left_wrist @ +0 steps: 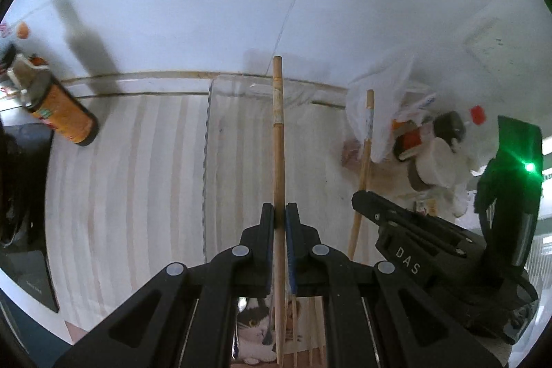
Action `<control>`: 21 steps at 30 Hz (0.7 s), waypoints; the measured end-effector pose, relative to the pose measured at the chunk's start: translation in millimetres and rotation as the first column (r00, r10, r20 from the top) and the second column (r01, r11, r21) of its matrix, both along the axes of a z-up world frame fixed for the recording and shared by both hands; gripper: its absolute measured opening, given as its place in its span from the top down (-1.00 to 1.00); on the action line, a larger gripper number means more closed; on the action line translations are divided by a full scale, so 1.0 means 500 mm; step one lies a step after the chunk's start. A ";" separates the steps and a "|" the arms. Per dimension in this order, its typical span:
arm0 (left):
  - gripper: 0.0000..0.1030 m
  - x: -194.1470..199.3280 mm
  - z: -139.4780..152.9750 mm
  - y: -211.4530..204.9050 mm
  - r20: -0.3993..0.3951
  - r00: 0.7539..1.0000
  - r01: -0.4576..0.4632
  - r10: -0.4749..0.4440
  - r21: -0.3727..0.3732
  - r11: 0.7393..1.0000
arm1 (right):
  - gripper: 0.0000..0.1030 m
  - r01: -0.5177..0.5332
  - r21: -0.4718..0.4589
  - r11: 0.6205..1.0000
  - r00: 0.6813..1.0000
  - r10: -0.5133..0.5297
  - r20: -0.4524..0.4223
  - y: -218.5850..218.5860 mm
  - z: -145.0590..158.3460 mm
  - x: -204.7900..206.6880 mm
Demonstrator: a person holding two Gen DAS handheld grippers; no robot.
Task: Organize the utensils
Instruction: 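Carry both chopsticks to the clear plastic rack and open both tools to drop them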
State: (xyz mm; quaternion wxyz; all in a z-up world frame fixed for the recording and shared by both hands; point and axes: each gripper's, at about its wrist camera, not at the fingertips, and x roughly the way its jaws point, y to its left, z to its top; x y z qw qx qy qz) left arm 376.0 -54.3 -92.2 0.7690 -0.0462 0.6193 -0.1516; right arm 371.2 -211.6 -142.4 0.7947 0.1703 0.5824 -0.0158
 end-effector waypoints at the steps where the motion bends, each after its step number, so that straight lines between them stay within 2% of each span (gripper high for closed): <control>1: 0.92 0.016 -0.016 -0.003 -0.019 1.000 0.000 0.000 0.002 1.000 | 0.87 0.004 -0.003 1.000 1.000 -0.004 -0.018 -0.001 -0.015 0.022; 4: 0.91 0.054 -0.058 -0.005 -0.068 0.998 0.006 -0.007 -0.003 1.000 | 0.87 0.002 -0.010 1.000 0.999 -0.003 -0.054 -0.004 -0.056 0.056; 8: 0.89 0.077 -0.081 -0.003 -0.104 0.995 -0.002 0.008 0.055 0.998 | 0.81 0.010 0.008 1.000 0.995 -0.009 -0.102 -0.006 -0.091 0.094; 10: 0.87 0.074 -0.076 0.003 -0.076 0.997 -0.004 0.009 0.070 0.998 | 0.59 0.017 0.008 1.000 0.996 -0.017 -0.088 -0.010 -0.093 0.089; 11: 0.81 0.074 -0.074 0.005 -0.065 0.998 -0.005 0.010 0.079 0.997 | 0.33 0.025 0.005 1.000 0.997 -0.025 -0.080 -0.014 -0.092 0.085; 12: 0.77 0.071 -0.072 0.008 -0.054 0.998 -0.003 0.009 0.099 0.995 | 0.22 0.032 -0.003 0.999 0.997 -0.032 -0.076 -0.015 -0.090 0.082; 15: 0.31 0.055 -0.060 0.025 -0.017 1.000 -0.023 0.025 0.124 0.992 | 0.15 0.050 -0.022 0.999 0.998 -0.051 -0.048 -0.027 -0.078 0.058; 17: -0.16 0.036 -0.048 0.038 0.026 0.999 -0.039 0.035 0.143 0.989 | 0.06 0.062 -0.030 0.998 0.998 -0.063 -0.030 -0.037 -0.070 0.032; 18: -0.27 0.025 -0.041 0.045 0.053 0.998 -0.051 0.043 0.157 0.986 | 0.02 0.070 -0.043 0.997 0.997 -0.071 -0.017 -0.043 -0.063 0.010; 20: -0.62 0.002 -0.030 0.059 0.105 0.993 -0.080 0.061 0.188 0.979 | -0.04 0.077 -0.070 0.995 0.997 -0.077 0.010 -0.047 -0.052 -0.026; 21: -0.70 -0.011 -0.027 0.068 0.126 0.989 -0.095 0.071 0.191 0.977 | -0.13 0.082 -0.081 0.993 0.996 -0.080 0.033 -0.050 -0.046 -0.051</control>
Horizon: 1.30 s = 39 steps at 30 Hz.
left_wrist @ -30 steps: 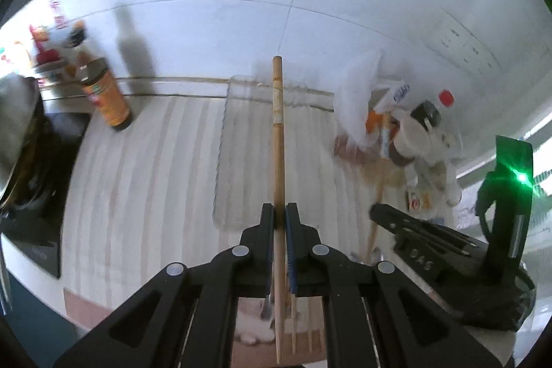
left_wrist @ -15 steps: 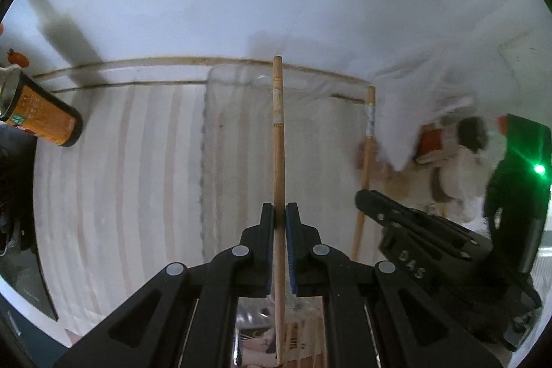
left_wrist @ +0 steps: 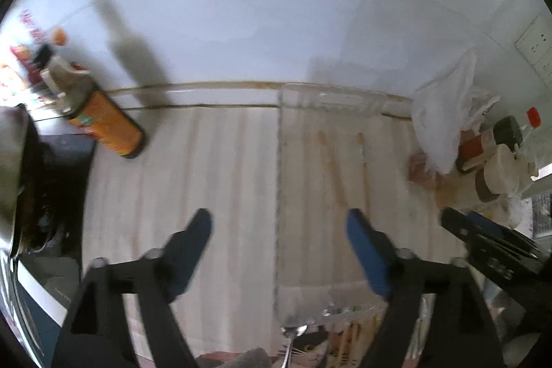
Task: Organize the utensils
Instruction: 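Carry both chopsticks to the clear plastic rack and open both tools to drop them, then grasp a labelled chopstick with the left tool while the right tool grasps another chopstick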
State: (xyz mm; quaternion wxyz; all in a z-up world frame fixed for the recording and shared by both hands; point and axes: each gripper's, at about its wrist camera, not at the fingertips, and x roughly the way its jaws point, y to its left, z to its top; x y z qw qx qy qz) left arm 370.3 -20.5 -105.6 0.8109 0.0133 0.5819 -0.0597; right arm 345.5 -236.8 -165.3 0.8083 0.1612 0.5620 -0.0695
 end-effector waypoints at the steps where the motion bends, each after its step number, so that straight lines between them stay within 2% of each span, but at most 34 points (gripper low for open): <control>1: -0.90 -0.017 0.003 0.008 0.017 1.000 -0.013 0.013 0.006 1.000 | -0.19 0.005 -0.009 1.000 1.000 -0.005 0.016 -0.006 0.001 -0.022; 2: -1.00 -0.031 0.004 0.011 0.022 1.000 -0.020 0.019 0.013 1.000 | -0.24 0.008 -0.018 1.000 0.999 -0.007 0.031 -0.012 0.003 -0.044; 7: -1.00 -0.119 -0.025 0.015 0.030 0.998 -0.050 0.047 0.094 0.994 | -0.29 0.019 -0.031 0.999 0.998 -0.017 0.059 -0.032 -0.015 -0.137; 9: -1.00 -0.155 -0.049 0.021 0.016 0.998 -0.068 0.066 0.110 0.992 | -0.29 0.016 -0.029 0.999 0.999 -0.015 0.031 -0.037 -0.045 -0.178; 13: -1.00 -0.228 -0.132 0.038 -0.062 0.990 -0.115 0.126 0.160 0.980 | -0.27 -0.041 0.009 0.999 0.998 0.041 -0.042 -0.038 -0.119 -0.242; 15: -1.00 -0.263 -0.168 0.042 -0.101 0.984 -0.130 0.149 0.171 0.977 | -0.01 -0.063 0.038 0.997 0.995 0.065 -0.075 -0.027 -0.159 -0.263; 19: -0.99 -0.315 -0.225 0.038 -0.149 0.975 -0.130 0.164 0.214 0.968 | 0.24 -0.122 0.090 0.988 0.978 0.135 -0.157 0.006 -0.246 -0.295; 22: -0.85 -0.333 -0.240 0.027 -0.167 0.976 -0.099 0.138 0.222 0.970 | 0.28 -0.170 0.095 0.981 0.962 0.186 -0.197 0.041 -0.290 -0.304; 23: -0.74 -0.339 -0.242 0.020 -0.171 0.977 -0.087 0.125 0.215 0.973 | 0.40 -0.183 0.088 0.979 0.958 0.197 -0.207 0.049 -0.300 -0.306; 25: -0.57 -0.351 -0.246 0.003 -0.194 0.978 -0.049 0.082 0.168 0.985 | 0.82 -0.202 0.023 0.979 0.960 0.203 -0.195 0.061 -0.297 -0.315; 28: -0.01 -0.372 -0.265 -0.033 -0.272 0.962 0.021 0.002 0.082 0.996 | 0.88 -0.148 0.005 0.989 0.966 0.145 -0.212 0.035 -0.299 -0.336; 29: 0.10 -0.380 -0.274 -0.047 -0.302 0.953 0.043 -0.025 0.052 0.998 | 0.88 -0.132 -0.005 0.991 0.968 0.128 -0.216 0.025 -0.299 -0.342; 31: 0.14 -0.396 -0.291 -0.073 -0.341 0.937 0.080 -0.072 0.010 0.997 | 0.87 -0.105 -0.015 0.994 0.970 0.099 -0.222 0.000 -0.300 -0.358; 35: 0.14 -0.413 -0.325 -0.116 -0.377 0.918 0.127 -0.123 -0.014 0.992 | 0.87 -0.069 -0.026 0.997 0.969 0.061 -0.238 -0.045 -0.303 -0.394; 36: 0.14 -0.415 -0.333 -0.125 -0.384 0.914 0.134 -0.128 -0.011 0.991 | 0.87 -0.063 -0.022 0.998 0.970 0.056 -0.237 -0.053 -0.304 -0.400; 39: 0.22 -0.422 -0.331 -0.158 -0.339 0.928 0.183 -0.155 0.053 0.982 | 0.87 -0.049 -0.033 0.998 0.971 0.040 -0.235 -0.074 -0.313 -0.424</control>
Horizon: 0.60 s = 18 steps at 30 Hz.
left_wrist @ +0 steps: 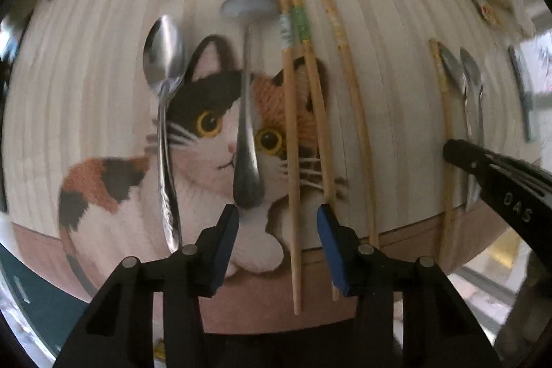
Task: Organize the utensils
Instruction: 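Grasp a labelled chopstick with the left tool while the right tool grasps another chopstick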
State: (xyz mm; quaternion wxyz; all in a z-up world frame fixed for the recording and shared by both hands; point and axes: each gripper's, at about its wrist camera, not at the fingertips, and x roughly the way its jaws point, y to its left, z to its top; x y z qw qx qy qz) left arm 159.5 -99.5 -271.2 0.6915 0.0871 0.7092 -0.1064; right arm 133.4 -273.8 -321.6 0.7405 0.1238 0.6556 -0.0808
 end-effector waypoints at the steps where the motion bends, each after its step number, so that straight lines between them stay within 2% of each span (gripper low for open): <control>1: 0.35 -0.002 0.001 -0.005 0.015 1.000 0.003 -0.003 0.015 1.000 | 0.87 0.004 -0.006 1.000 1.000 -0.004 -0.002 -0.009 -0.003 -0.010; 2: 0.70 -0.002 0.005 -0.008 0.028 1.000 0.007 -0.008 0.014 1.000 | 0.87 0.010 -0.012 1.000 1.000 -0.010 -0.004 -0.011 -0.004 -0.015; 3: 0.93 -0.005 0.008 -0.013 0.030 0.999 0.009 -0.010 0.012 1.000 | 0.86 0.014 -0.016 1.000 1.000 -0.014 -0.005 -0.012 -0.006 -0.017; 8: 0.92 -0.023 0.004 0.028 -0.012 1.000 -0.022 0.022 -0.011 1.000 | 0.86 0.009 -0.006 1.000 1.000 -0.010 -0.025 -0.009 -0.005 -0.070; 11: 0.91 -0.025 0.004 0.027 -0.006 1.000 -0.013 0.013 -0.012 1.000 | 0.86 0.011 -0.002 1.000 0.999 -0.011 -0.035 -0.015 -0.009 -0.097; 18: 0.80 -0.022 0.009 -0.013 0.034 0.999 0.001 -0.002 0.006 1.000 | 0.82 -0.035 -0.043 0.998 0.996 0.031 -0.080 0.012 -0.014 -0.089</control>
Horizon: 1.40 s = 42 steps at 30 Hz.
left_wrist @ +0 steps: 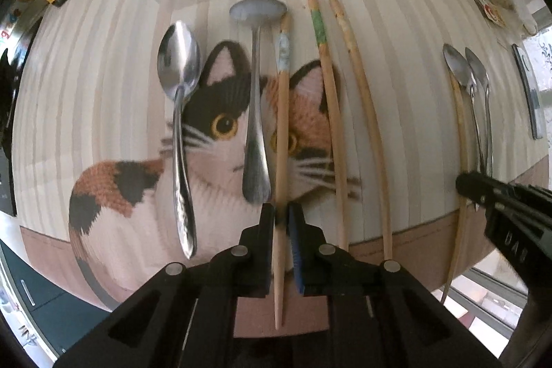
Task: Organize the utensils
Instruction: 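Grasp a labelled chopstick with the left tool while the right tool grasps another chopstick, then carry both chopsticks into the clear rack and open both tools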
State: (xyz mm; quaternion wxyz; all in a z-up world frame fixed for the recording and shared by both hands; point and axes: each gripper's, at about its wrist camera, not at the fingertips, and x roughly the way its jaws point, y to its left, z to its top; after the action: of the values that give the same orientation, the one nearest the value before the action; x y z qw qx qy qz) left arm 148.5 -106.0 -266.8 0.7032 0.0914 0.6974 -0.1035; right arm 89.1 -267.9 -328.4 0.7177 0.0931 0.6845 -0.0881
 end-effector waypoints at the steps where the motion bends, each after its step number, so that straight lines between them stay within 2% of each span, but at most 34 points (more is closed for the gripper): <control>1: 0.78 0.005 0.000 -0.007 0.003 1.000 0.003 -0.003 0.003 1.000 | 0.80 -0.003 -0.001 1.000 1.000 0.003 -0.003 0.006 -0.001 0.004; 9: 0.77 0.013 0.002 -0.011 0.012 1.000 0.005 -0.005 0.000 1.000 | 0.77 -0.007 -0.039 0.999 1.000 0.007 0.005 0.064 0.009 0.037; 10: 0.84 0.011 0.002 -0.011 0.014 1.000 0.008 -0.008 0.000 1.000 | 0.77 -0.004 -0.041 0.999 1.000 0.004 0.005 0.090 0.008 0.061; 12: 0.91 0.010 0.001 0.000 0.022 1.000 0.013 -0.013 0.004 1.000 | 0.79 0.008 -0.036 0.999 1.000 -0.008 0.013 0.106 0.006 0.054; 16: 0.91 0.004 0.011 0.008 0.021 1.000 0.019 -0.019 -0.001 1.000 | 0.86 0.076 0.015 0.997 0.996 -0.077 0.041 0.068 0.014 0.037; 24: 0.92 -0.029 0.104 -0.009 0.048 0.998 0.056 -0.051 -0.111 0.992 | 0.87 0.127 0.083 0.988 0.987 -0.135 0.088 0.039 0.061 -0.002; 31: 0.92 -0.030 0.199 -0.012 0.148 0.987 0.092 -0.068 -0.168 0.981 | 0.87 0.157 0.126 0.979 0.972 -0.176 0.156 0.020 0.133 -0.004; 36: 0.92 0.005 0.295 -0.002 0.249 0.967 0.104 -0.049 -0.214 0.971 | 0.87 0.155 0.162 0.974 0.955 -0.190 0.229 0.000 0.211 0.013; 42: 0.92 0.101 0.390 0.038 0.356 0.934 0.059 0.033 -0.243 0.968 | 0.88 0.115 0.180 0.977 0.925 -0.171 0.339 -0.004 0.319 0.094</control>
State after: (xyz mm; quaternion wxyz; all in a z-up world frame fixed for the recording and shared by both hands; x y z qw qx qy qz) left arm 199.1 -87.1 -71.6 0.8235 0.0239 0.5386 -0.1767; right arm 136.3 -269.6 -169.0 0.8108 0.2132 0.5408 -0.0683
